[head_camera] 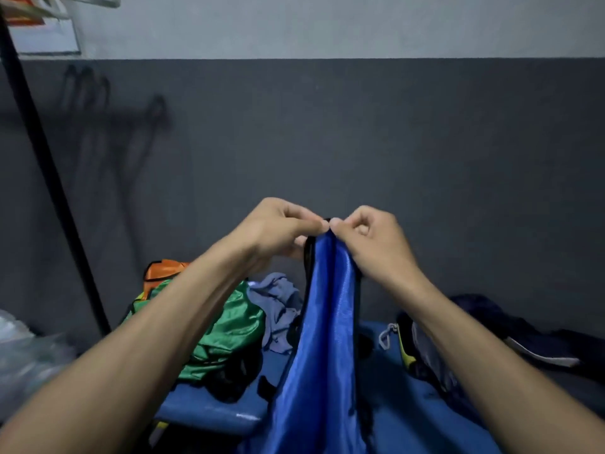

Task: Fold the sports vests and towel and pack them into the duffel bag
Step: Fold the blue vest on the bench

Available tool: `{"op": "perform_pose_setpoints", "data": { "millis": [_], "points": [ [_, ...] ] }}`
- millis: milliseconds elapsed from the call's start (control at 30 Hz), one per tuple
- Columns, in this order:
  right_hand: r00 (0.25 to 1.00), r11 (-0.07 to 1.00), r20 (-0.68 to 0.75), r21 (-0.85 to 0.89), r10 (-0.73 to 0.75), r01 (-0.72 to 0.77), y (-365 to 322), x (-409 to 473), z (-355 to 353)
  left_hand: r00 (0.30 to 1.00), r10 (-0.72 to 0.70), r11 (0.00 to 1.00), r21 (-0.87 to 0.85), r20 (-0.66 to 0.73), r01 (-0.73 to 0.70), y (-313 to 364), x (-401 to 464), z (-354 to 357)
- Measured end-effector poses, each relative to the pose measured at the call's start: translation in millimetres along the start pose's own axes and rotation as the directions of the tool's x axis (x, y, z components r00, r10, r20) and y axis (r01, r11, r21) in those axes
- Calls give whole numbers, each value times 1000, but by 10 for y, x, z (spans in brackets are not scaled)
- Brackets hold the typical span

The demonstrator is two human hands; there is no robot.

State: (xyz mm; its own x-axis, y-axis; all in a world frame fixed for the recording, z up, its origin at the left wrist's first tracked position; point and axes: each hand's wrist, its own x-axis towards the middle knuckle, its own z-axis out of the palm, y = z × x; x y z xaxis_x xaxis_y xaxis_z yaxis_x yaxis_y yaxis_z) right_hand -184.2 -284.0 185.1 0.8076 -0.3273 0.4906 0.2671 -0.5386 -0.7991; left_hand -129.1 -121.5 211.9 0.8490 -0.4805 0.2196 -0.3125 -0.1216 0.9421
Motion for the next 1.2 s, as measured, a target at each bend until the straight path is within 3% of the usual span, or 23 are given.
{"op": "perform_pose_setpoints", "data": {
  "millis": [167, 300, 567, 733, 867, 967, 1033, 1067, 1133, 1200],
  "points": [
    [980, 985, 125, 59, 157, -165, -62, -54, -32, 999, -48, 998, -45, 23, 49, -59, -102, 58],
    [947, 958, 222, 114, 232, -262, -105, -96, -135, 999, -35, 999, 29, -16, 35, -44, -116, 126],
    [957, 963, 172, 96, 231, -250, -134, -106, -183, 999, -31, 997, 75, -35, 34, -84, -32, 201],
    [971, 989, 191, -39, 147, -142, -131, -116, -189, 991, -106, 970, -212, 80, 121, -55, -87, 191],
    [992, 978, 124, -209, 35, -9, -93, -96, -181, 981, -147, 899, -397, 127, 186, -30, -154, 166],
    [990, 994, 136, -103, -22, 36, -70, -34, -240, 984, -76, 871, -470, 164, 145, -21, -224, 77],
    [987, 998, 160, 54, 5, -13, -118, 16, -436, 996, 53, 937, -348, 66, -27, -100, -301, -16],
    [983, 992, 183, 116, 22, -44, -156, 42, -560, 986, 166, 966, -198, -32, -169, -161, -342, -74],
    [967, 982, 250, 173, 36, -81, -212, 95, -769, 893, 428, 901, 147, -140, -408, -289, -439, -166],
    [952, 982, 302, 164, 38, -92, -236, 162, -865, 801, 592, 779, 320, -91, -539, -375, -577, -150]
  ]
}}
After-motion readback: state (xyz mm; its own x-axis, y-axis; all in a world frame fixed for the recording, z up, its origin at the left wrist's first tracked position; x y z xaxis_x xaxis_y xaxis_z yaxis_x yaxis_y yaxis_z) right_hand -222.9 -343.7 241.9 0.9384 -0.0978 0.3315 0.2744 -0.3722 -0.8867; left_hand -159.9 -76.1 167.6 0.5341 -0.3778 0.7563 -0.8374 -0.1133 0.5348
